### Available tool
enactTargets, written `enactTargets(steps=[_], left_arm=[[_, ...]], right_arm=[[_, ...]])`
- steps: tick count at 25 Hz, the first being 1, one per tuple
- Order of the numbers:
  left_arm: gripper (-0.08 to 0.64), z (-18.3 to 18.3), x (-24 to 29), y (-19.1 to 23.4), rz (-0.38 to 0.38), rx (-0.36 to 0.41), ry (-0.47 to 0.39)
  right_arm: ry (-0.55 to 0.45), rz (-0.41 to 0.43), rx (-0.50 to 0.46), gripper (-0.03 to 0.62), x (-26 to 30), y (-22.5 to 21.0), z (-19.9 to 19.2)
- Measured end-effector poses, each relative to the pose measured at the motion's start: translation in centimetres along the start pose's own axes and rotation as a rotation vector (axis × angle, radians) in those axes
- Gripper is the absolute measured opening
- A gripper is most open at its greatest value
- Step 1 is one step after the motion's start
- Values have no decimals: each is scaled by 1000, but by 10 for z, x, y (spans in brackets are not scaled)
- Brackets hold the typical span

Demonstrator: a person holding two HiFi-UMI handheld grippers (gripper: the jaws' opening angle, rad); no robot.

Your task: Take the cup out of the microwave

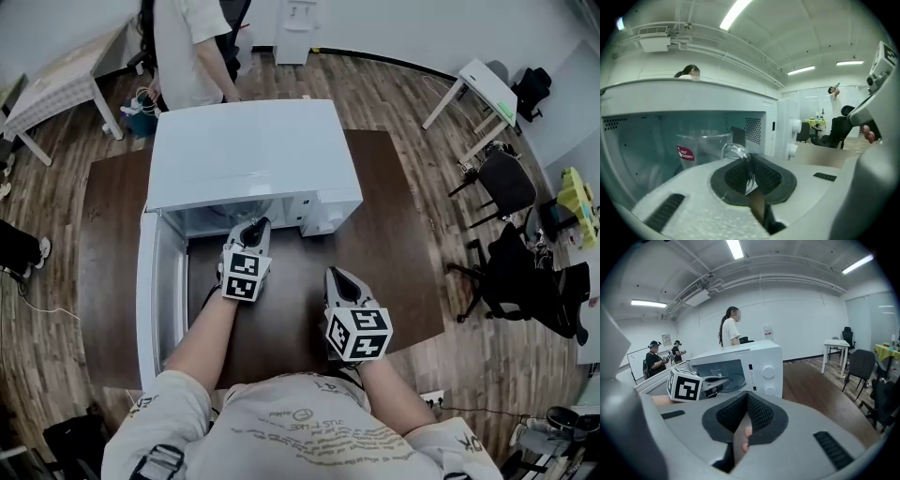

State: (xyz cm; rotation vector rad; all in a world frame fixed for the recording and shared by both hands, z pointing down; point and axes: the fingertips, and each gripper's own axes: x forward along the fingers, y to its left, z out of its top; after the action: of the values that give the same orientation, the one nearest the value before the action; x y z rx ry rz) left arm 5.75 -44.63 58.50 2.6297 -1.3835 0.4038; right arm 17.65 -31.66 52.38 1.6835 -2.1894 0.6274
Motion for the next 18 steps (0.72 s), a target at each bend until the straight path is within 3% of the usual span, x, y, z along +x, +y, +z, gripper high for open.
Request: enactTargets(steps=[10,18], left_arm=[[15,5,-60,-64,-98,34,-16],[14,16,-109,-91,-147,46,4]], right_arm=[[-62,45,2,9,-17,29,7],[-119,46,30,9,-23,44,3]])
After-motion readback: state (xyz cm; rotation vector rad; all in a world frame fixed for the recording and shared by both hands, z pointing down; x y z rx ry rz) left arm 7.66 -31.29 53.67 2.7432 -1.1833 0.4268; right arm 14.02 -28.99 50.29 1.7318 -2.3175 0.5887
